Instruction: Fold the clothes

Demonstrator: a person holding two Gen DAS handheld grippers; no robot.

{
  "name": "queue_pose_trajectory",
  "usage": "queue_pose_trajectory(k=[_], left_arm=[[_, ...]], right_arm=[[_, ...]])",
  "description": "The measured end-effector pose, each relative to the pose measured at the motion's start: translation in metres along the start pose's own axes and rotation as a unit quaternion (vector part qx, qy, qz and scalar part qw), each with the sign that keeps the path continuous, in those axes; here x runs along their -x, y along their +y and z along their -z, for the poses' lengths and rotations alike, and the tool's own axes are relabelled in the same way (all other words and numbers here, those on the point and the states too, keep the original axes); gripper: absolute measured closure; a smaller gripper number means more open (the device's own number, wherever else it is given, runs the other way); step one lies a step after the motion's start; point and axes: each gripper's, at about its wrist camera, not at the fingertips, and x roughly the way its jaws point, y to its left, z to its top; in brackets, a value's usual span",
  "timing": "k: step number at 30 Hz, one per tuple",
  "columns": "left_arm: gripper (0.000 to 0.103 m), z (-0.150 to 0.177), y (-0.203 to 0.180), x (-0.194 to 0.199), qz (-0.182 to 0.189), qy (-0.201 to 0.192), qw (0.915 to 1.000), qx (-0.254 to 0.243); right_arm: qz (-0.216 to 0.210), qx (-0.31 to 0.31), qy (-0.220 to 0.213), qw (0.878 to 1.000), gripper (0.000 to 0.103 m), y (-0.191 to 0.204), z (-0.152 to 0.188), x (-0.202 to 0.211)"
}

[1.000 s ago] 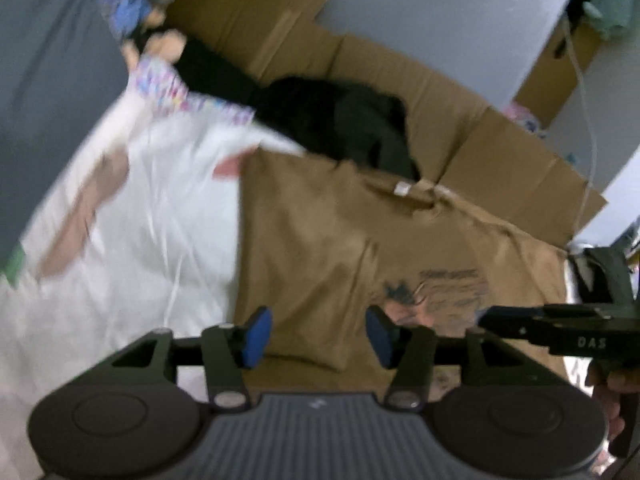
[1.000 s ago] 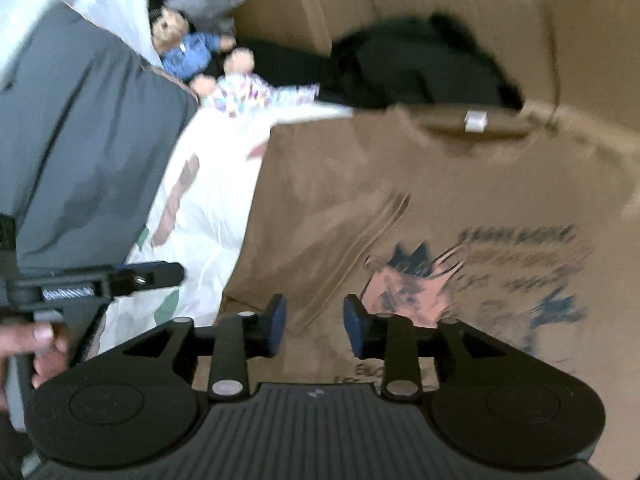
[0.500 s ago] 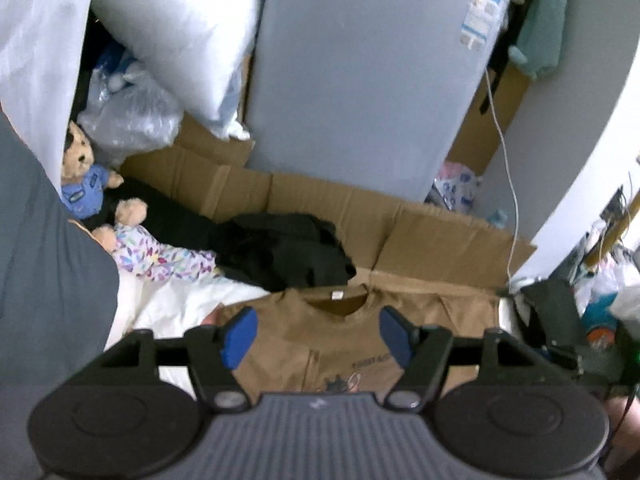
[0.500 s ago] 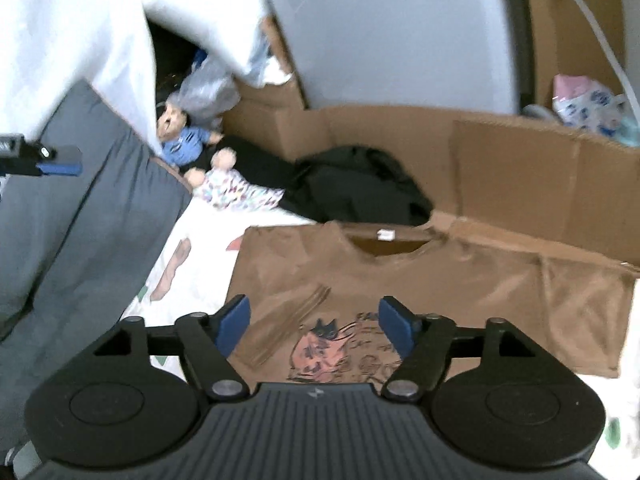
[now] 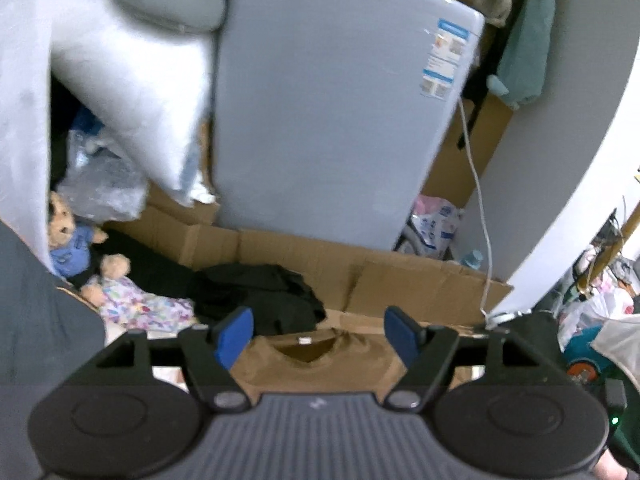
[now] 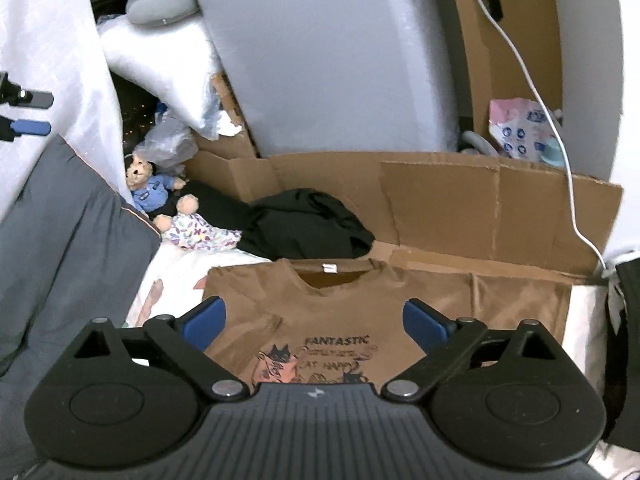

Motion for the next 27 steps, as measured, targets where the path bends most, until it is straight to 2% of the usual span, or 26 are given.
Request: queue_pose_trajectory(k=[8,11,14,22,27], left_arm=[[0.028,0.035,-0.034,-0.051,0.032,0.031,0.9989,-0.013],[0.028,0.045,-0.044,-0.069,0.045,0.049,0.9978,0.005],[0.027,0.057,-0.056,-0.086,0.060,0.050,0.9969,-0.003],[0.026,0.091,-0.075,-0.134,0.070,0.040,0.9967,-0.011],[0.026,0.112,-0.089,-0.176,0.064,0.033,0.9973,-0.014]], right_arm=[[0.022,-0.036,-0.005,0.999,0.005,-0.043,0.033,0.004],[0.042,-0.047,-0.018,0.998,0.005,-0.060,0.050,0.004],[0.066,-0.050,-0.037,0.996,0.005,-0.077,0.067,0.005],[0.113,-0.110,-0.061,0.986,0.004,-0.134,0.095,-0.002],[0.121,-0.121,-0.060,0.983,0.004,-0.158,0.103,-0.013]])
